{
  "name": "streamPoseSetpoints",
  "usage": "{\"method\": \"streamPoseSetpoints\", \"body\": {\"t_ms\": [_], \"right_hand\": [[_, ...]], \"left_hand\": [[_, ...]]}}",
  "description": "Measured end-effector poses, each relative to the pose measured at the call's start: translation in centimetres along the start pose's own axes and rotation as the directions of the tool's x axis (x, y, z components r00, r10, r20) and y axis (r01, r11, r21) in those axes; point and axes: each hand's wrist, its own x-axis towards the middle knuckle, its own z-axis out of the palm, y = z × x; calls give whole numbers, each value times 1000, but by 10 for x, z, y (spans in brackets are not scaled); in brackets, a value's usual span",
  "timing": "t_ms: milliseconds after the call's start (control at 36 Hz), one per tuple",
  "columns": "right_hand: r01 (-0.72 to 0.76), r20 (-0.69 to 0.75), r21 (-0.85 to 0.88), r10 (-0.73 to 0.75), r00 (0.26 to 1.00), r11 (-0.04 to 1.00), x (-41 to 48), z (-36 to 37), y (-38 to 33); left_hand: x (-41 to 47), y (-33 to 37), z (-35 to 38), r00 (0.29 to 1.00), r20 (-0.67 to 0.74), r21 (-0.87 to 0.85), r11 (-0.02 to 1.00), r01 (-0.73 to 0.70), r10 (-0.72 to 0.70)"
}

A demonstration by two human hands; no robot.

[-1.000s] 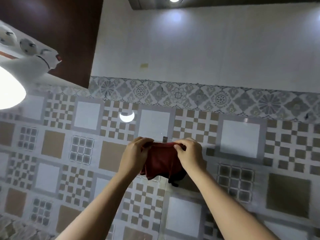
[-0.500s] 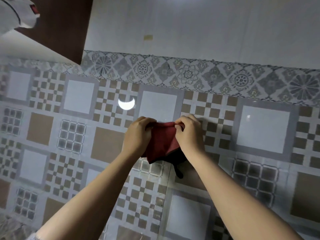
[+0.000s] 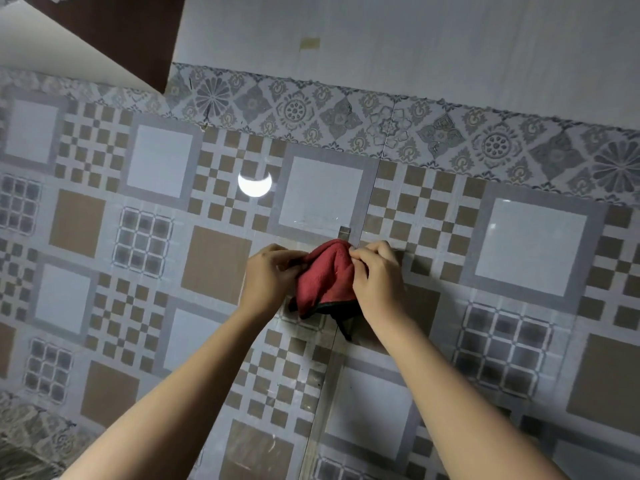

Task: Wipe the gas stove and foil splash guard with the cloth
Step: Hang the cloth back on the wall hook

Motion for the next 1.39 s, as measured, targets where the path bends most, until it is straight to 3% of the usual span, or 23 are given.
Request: {"method": "streamPoseSetpoints", "body": {"t_ms": [222,417,778,1056,1250,1389], "right_hand": [[-11,57,-18,12,998,1000,-9,-10,0],[-52,83,-51,56,995,997,-11,-13,-1],[-124,207,-104,143,968,987,-6,-37,-9],[-138,300,-108,165,940,984,5,-69,-54],[-229,381,14,207,901,973,7,-91,-116],[-201,464,158,107,879,967,-25,-95,-175]], "left_hand": [[-7,1,-4,993,112,-135,990,47,-32],[-6,1,-6,976,216,13,1000,-10,7],[-3,16,-24,986,164,19,1000,-1,-2],[2,46,-52,983,176,121,992,29,-50],[-17,89,-117,977,209,239,971,-19,-33],[-85,86,-181,977,195,320,947,24,-91]]}}
